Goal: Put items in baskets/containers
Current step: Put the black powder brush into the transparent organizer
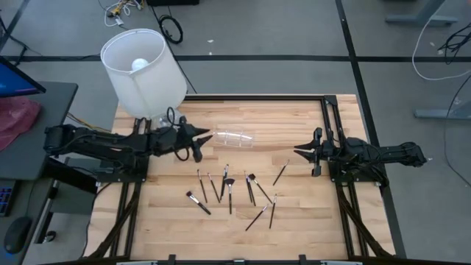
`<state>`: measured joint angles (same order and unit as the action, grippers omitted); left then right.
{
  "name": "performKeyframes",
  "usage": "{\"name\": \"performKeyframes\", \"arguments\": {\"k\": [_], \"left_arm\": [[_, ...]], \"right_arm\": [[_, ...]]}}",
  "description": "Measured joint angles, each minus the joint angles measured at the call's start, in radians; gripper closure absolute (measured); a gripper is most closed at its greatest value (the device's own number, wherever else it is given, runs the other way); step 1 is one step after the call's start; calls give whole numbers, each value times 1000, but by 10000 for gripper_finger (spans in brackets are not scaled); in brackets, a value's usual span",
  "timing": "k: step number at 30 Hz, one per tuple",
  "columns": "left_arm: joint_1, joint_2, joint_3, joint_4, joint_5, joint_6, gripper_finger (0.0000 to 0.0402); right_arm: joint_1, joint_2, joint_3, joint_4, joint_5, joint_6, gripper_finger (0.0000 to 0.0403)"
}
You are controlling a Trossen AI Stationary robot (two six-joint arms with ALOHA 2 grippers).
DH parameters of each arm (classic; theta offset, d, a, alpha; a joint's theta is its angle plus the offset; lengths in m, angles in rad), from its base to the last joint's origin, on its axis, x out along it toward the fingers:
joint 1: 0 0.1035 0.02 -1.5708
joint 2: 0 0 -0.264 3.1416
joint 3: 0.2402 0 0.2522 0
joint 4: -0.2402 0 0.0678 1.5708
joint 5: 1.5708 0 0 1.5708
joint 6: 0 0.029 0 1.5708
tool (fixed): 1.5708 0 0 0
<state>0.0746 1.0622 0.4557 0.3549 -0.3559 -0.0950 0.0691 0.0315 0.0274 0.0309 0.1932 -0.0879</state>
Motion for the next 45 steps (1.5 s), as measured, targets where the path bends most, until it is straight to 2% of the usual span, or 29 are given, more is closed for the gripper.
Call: {"name": "performKeyframes", "arguments": {"k": [5,10,15,19,21,25,28,31,37,41,45], "left_arm": [[0,0,0,-44,93,1,275],[0,20,0,-57,196,1,275],[0,92,-1,-55,229,1,275],[0,145,-1,-18,230,2,275],[0,155,-1,-1,230,2,275],[0,162,-1,-3,251,2,275],[1,162,-1,-8,394,21,275],[0,162,-1,-4,495,79,275],[22,162,-1,4,467,134,275],[47,162,-1,12,475,134,275],[74,162,-1,18,571,142,275]], "right_arm": [[0,0,0,74,0,9,334],[0,0,0,237,1,-15,334],[0,0,0,382,19,-311,334],[0,0,0,417,28,-344,334],[0,0,0,425,68,-331,334],[0,0,0,461,261,-346,334],[-1,0,0,455,329,-345,334],[-8,8,0,457,331,-310,334],[-43,104,0,467,290,-205,334],[-77,217,0,588,235,-177,334],[-102,347,9,721,128,-127,334]]}}
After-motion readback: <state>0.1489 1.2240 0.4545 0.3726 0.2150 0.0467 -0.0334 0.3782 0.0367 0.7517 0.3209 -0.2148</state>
